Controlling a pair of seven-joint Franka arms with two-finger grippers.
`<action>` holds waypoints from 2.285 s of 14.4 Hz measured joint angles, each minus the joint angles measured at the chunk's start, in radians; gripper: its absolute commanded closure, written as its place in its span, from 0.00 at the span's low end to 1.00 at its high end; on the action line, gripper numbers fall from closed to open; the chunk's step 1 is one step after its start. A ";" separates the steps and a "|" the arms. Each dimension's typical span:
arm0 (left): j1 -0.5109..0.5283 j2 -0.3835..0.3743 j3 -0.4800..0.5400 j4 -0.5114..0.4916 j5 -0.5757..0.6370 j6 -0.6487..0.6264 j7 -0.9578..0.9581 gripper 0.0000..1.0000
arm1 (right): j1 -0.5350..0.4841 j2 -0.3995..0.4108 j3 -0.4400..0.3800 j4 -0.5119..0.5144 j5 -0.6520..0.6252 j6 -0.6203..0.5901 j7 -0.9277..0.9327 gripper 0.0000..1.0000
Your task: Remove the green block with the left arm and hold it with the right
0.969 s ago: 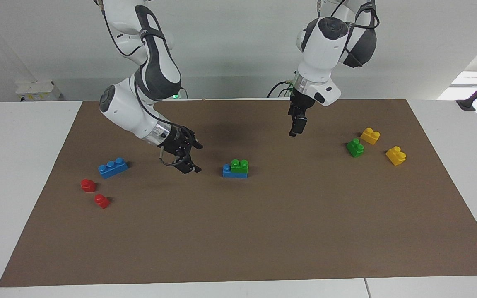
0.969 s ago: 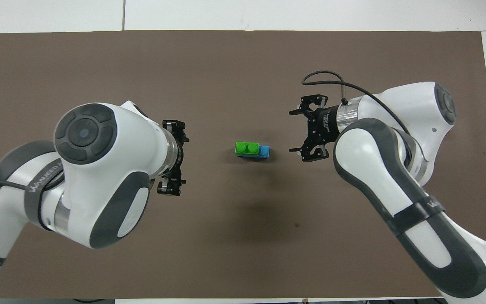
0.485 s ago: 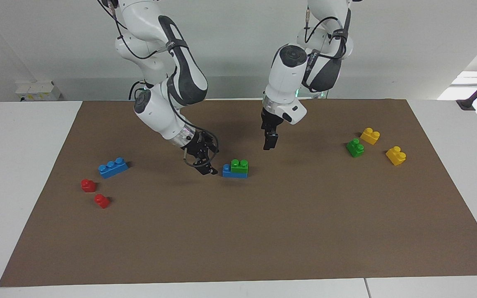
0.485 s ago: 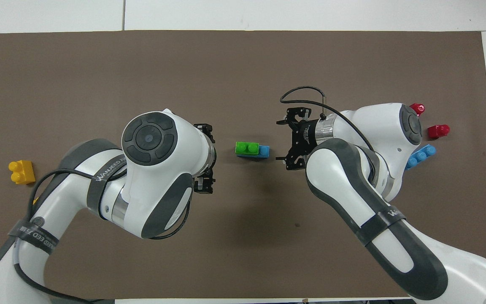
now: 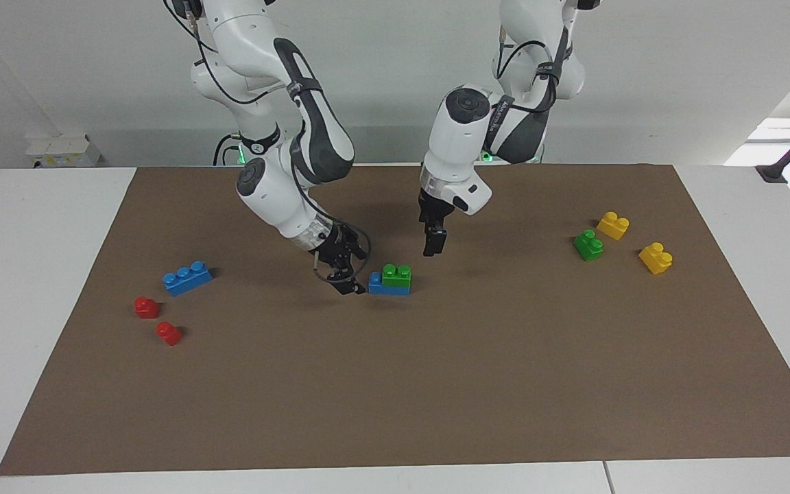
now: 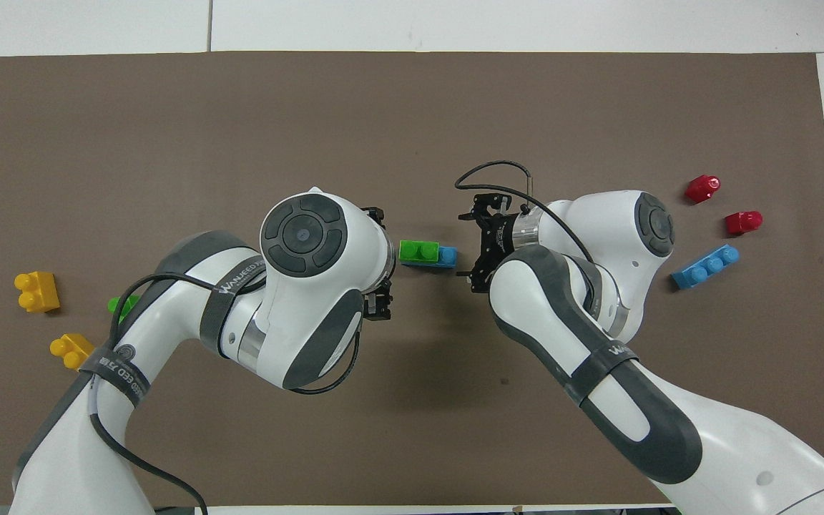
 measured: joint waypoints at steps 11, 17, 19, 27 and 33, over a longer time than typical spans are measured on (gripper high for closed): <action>-0.039 0.158 0.000 0.114 0.039 0.022 -0.095 0.00 | 0.060 0.055 0.000 0.000 0.024 0.120 0.000 0.23; -0.040 0.184 0.000 0.114 0.069 0.062 -0.130 0.00 | 0.060 0.055 -0.001 0.000 0.036 0.121 0.000 0.45; -0.040 0.189 0.000 0.114 0.074 0.072 -0.143 0.00 | 0.060 0.055 -0.001 0.000 0.066 0.129 0.000 0.84; -0.048 0.202 0.000 0.114 0.091 0.109 -0.187 0.00 | 0.079 0.057 -0.001 0.001 0.087 0.155 -0.029 1.00; -0.059 0.213 0.000 0.114 0.111 0.125 -0.221 0.14 | 0.083 0.057 -0.001 0.003 0.087 0.161 -0.029 1.00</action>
